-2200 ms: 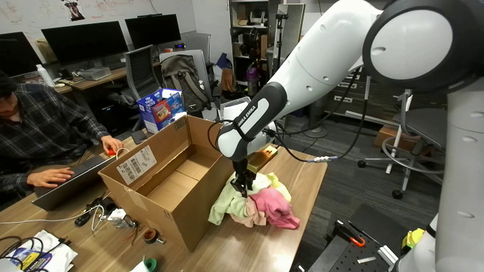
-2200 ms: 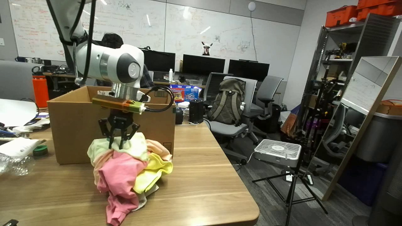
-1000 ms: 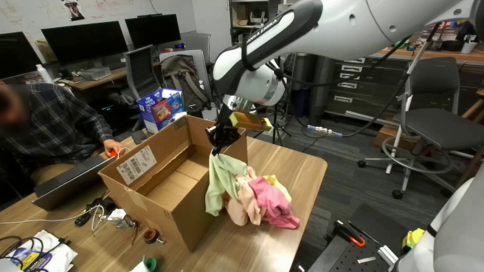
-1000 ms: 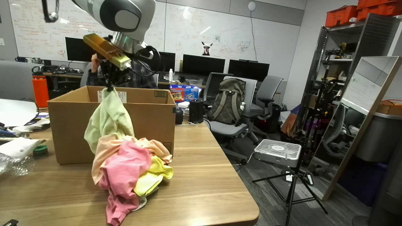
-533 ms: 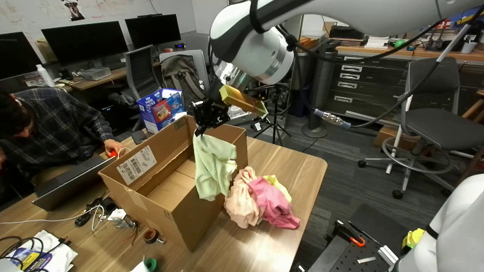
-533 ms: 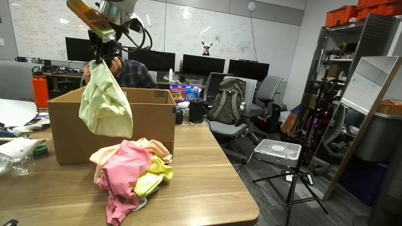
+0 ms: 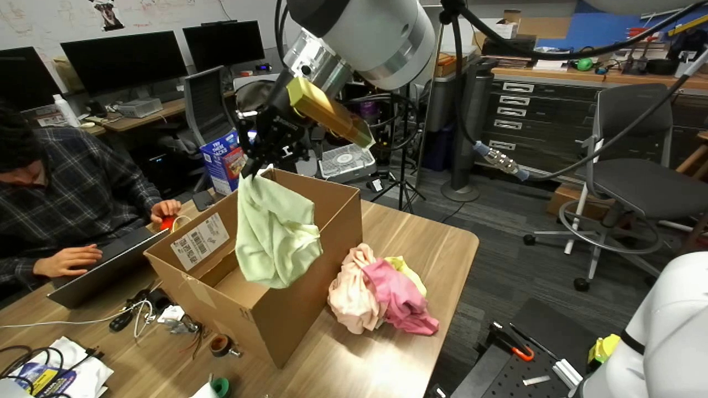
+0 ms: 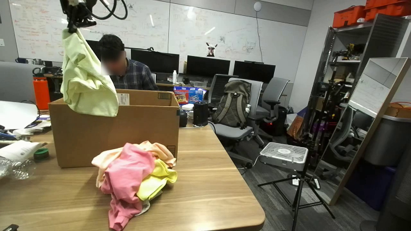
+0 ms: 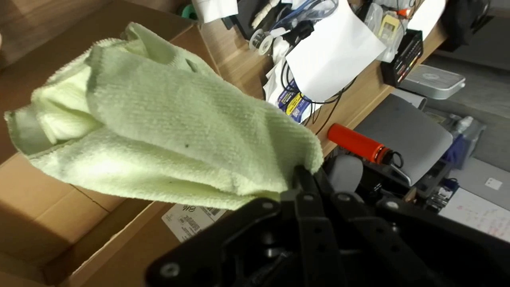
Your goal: Put the shirts and towels in the box
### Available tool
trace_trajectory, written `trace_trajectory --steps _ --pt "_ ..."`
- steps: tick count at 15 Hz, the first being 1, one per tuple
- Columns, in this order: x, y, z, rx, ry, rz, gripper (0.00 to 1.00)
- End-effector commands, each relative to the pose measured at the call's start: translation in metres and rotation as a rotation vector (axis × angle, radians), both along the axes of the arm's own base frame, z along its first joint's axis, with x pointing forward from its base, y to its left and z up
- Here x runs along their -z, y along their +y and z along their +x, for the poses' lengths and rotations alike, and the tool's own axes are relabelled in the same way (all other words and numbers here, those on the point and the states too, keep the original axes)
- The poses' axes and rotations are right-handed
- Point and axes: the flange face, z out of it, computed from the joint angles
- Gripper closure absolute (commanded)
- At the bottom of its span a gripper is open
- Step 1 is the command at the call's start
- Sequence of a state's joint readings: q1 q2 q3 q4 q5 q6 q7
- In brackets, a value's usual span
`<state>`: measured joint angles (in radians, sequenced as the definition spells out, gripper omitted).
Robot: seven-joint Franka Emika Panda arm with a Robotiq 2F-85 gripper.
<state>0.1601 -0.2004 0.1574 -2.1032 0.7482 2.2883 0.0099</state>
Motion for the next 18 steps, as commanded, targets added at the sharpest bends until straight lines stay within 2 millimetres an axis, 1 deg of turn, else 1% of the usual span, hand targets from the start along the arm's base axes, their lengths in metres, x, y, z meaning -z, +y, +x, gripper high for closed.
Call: trace_trajectory --steps 1,4,6,7,9,10,12,15,17,18 --pt "-0.018 0.042 -0.006 0.016 -0.016 0.004 1.00" --pt "-0.017 0.080 -0.011 0.030 -0.009 -0.011 1.00" --pt "-0.015 0.101 -0.007 0.072 -0.013 -0.021 1.00" --pt "-0.015 0.109 -0.001 0.105 -0.016 -0.025 1.00" --pt "-0.012 0.114 0.016 0.181 -0.015 -0.034 1.00" --pt "-0.010 0.112 0.027 0.222 -0.014 -0.038 1.00" --pt "-0.006 0.101 0.052 0.307 -0.001 -0.043 1.00" --pt "-0.004 0.075 0.083 0.404 0.017 -0.042 1.00" --pt "-0.006 0.058 0.098 0.443 0.017 -0.037 1.00" --pt "-0.007 0.051 0.101 0.446 0.020 -0.045 0.89"
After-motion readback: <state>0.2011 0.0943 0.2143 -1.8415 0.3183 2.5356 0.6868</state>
